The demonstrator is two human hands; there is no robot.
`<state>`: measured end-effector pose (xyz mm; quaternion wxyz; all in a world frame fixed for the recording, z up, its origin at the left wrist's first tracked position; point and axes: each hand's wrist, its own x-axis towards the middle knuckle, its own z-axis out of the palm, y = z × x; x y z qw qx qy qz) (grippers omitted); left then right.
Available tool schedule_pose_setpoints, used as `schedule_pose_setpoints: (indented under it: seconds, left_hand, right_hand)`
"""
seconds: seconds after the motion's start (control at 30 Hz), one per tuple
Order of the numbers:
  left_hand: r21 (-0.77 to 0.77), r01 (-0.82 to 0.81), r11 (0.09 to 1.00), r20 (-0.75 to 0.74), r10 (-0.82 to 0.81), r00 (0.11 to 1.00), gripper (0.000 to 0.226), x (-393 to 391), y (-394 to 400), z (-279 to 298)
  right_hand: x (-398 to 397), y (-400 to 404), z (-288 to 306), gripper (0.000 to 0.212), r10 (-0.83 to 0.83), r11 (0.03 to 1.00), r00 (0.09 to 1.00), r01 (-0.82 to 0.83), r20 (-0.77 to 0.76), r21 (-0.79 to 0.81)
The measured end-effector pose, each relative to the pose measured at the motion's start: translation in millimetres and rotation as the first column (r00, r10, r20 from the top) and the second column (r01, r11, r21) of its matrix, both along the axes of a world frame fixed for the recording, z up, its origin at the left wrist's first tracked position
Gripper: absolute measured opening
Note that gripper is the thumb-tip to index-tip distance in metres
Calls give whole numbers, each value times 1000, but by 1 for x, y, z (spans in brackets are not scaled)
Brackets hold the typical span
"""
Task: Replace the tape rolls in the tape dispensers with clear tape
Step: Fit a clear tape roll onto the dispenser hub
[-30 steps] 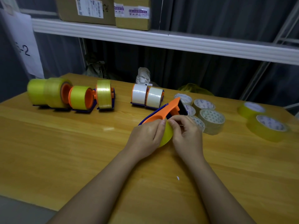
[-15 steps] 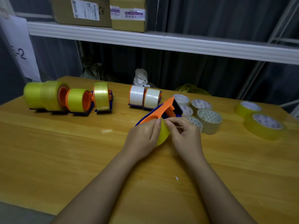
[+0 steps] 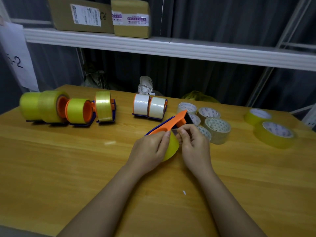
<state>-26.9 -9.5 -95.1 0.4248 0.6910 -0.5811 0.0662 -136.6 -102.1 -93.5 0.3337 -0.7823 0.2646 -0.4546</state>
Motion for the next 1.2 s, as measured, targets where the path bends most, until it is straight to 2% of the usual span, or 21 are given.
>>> schedule_pose_setpoints:
  seconds: [0.2,0.33,0.43,0.57,0.67,0.87,1.0,1.13,1.2]
  left_hand:
    - [3,45,999,-93,-45,995,40,1,2,2]
    - [75,80,994,-167,-66,984,65,2,1,5]
    - [102,142,985,-264,-111,958,56,2,1,6]
    - [105,277,955,-440,-205,874,32,1,4,9]
    - [94,314,945,-507,-226,832,22,-2,5,12]
    - [133,317,939,-569,-190,800,33,-4,7,14]
    - [87,298,951,-610,-186,770,42,-5,9,19]
    - [70,293,953,-588,-198,785,46,-7,7,15]
    - [64,281,957,-575,-195,794,39,-7,6,15]
  right_hand:
    - [0,0,-1,13,-4,999,1000,4,0,-36]
    - [0,-1,-1,11,-25,998,1000,25,10,-51]
    - [0,-1,-1,12,-51,993,998,53,21,-104]
    - [0,0,0,14,-108,954,994,111,28,-278]
    - [0,2,1,20,-129,913,991,129,27,-387]
    - [1,4,3,22,-130,848,991,130,36,-513]
    - [1,9,5,22,-92,812,996,84,16,-577]
    - [1,9,7,22,-84,843,996,79,15,-532]
    - [-1,8,7,21,-78,860,997,75,14,-506]
